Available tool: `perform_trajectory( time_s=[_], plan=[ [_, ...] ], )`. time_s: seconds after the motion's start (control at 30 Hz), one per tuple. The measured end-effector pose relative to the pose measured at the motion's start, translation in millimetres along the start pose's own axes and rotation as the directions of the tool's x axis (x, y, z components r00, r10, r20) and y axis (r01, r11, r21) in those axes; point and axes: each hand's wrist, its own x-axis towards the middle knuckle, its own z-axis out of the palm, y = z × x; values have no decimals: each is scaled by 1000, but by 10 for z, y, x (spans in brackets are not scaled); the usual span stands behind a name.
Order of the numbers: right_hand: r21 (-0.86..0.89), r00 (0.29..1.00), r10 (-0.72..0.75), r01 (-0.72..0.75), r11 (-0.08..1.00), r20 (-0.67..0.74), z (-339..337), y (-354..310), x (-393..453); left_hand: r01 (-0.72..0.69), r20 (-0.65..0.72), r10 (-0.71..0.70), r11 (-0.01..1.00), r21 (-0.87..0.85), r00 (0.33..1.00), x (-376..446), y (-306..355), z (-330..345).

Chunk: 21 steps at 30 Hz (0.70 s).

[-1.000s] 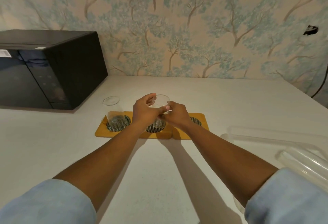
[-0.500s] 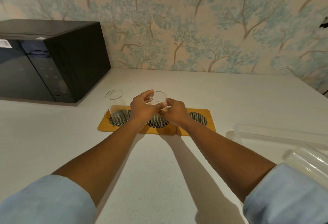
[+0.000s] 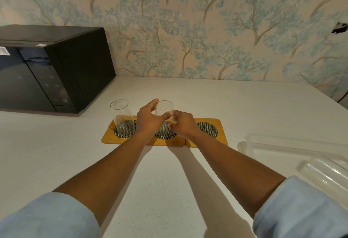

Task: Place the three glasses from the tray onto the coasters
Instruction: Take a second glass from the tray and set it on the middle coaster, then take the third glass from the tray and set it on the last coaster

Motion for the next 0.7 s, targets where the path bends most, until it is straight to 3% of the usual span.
perform_trajectory(
  time_s=[0.13, 0.37, 0.7],
  plan=[
    [-76, 1000, 11, -10, 997, 12, -62, -20, 1, -43, -59, 45, 998, 35, 997, -44, 113, 7],
    [-3, 996, 58, -58, 998, -67, -379, 25, -39, -274, -164, 269, 962, -10, 949, -213, 485, 114],
    [41, 952, 148, -142, 989, -269, -970, 331, -555, -309, 32, 312, 948, -81, 950, -621, 880, 622]
  ],
)
